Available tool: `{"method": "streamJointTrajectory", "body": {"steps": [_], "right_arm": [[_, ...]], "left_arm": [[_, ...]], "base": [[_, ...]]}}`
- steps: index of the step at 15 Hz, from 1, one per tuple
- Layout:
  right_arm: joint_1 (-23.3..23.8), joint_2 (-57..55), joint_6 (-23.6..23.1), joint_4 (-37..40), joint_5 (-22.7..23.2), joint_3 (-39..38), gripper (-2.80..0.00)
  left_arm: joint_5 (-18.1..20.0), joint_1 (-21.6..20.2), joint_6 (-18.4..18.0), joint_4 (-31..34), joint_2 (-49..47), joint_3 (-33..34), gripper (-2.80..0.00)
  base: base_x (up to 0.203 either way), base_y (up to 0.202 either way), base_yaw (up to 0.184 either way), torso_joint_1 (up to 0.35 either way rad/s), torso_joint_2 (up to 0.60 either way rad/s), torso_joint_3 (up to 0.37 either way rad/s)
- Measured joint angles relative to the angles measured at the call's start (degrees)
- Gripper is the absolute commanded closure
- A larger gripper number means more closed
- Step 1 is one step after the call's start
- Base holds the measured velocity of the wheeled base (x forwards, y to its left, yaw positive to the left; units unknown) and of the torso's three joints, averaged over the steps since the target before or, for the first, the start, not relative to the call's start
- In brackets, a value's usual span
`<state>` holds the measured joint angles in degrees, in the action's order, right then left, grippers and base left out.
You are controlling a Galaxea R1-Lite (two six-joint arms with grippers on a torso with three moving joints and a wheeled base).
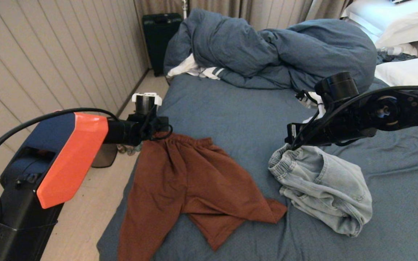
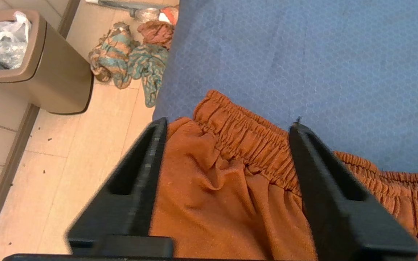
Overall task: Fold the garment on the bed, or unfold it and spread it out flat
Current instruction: Unford the brown shorts
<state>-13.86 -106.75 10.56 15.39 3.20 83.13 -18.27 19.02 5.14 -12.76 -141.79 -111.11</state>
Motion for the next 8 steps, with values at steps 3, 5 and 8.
{"method": "streamJointTrajectory", "body": {"steps": [3, 5, 8], "right_arm": [[-0.1, 0.0, 0.0, 0.0, 0.1, -0.1, 0.00], [-0.4, 0.2, 0.0, 0.1, 0.2, -0.2, 0.00], [-1.6, 1.0, 0.0, 0.1, 0.2, -1.5, 0.00]], "left_arm": [[-0.2, 0.0, 0.2, 0.6, 0.7, 0.3, -2.80], [-0.3, 0.1, 0.9, 1.2, 2.4, 2.8, 0.00], [0.2, 2.8, 2.1, 1.8, 8.3, 13.6, 0.00]], "base": [[0.000, 0.000, 0.000, 0.000, 0.00, 0.000], [0.000, 0.000, 0.000, 0.000, 0.00, 0.000], [0.000, 0.000, 0.000, 0.000, 0.00, 0.000]]}}
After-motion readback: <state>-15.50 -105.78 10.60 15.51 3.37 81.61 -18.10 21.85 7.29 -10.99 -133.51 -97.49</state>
